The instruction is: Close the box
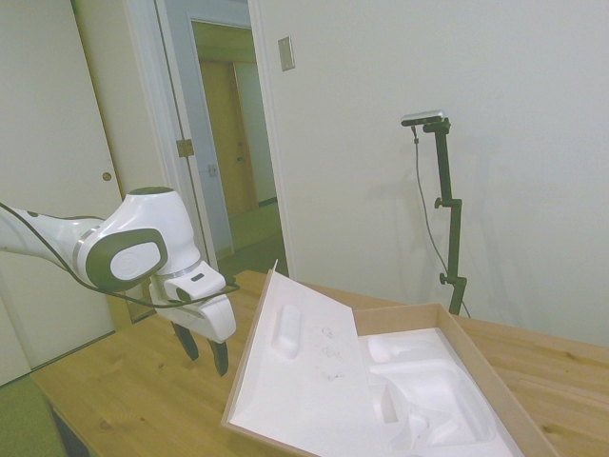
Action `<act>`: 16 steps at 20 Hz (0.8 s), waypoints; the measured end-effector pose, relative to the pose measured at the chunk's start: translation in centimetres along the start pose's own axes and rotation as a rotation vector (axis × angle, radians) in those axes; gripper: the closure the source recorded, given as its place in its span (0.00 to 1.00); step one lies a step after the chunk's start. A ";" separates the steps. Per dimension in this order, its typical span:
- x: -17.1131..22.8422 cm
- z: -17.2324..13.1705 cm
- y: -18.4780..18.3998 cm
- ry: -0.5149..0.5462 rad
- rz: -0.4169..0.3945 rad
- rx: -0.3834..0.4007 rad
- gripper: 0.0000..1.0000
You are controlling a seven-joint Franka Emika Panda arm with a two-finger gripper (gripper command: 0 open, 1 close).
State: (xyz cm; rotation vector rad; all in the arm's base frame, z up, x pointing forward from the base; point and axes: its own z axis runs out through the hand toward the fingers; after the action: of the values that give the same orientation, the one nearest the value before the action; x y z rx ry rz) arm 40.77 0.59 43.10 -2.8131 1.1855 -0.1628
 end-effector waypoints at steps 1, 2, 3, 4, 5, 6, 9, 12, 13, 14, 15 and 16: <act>0.0 0.0 0.0 -0.001 0.001 0.000 0.00; 0.1 0.1 0.1 -0.003 0.004 -0.001 0.00; 0.2 0.1 0.3 -0.005 0.010 -0.001 0.00; 0.4 0.0 0.5 -0.003 0.019 0.002 0.00; 0.7 -0.2 0.8 0.003 0.032 0.005 0.00; 1.0 -0.7 1.1 0.012 0.046 0.010 0.00; 1.8 -2.5 2.2 0.051 0.088 0.029 0.00; 2.6 -4.4 3.7 0.091 0.120 0.038 0.00; 2.8 -5.0 4.2 0.100 0.131 0.042 0.00; 3.1 -5.6 4.7 0.105 0.142 0.047 0.00; 3.4 -6.3 5.1 0.111 0.156 0.054 0.00; 3.7 -7.0 5.6 0.115 0.169 0.061 0.00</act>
State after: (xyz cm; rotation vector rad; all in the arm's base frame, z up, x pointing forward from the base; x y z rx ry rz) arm 38.50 -6.21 49.66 -2.6680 1.4097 -0.3458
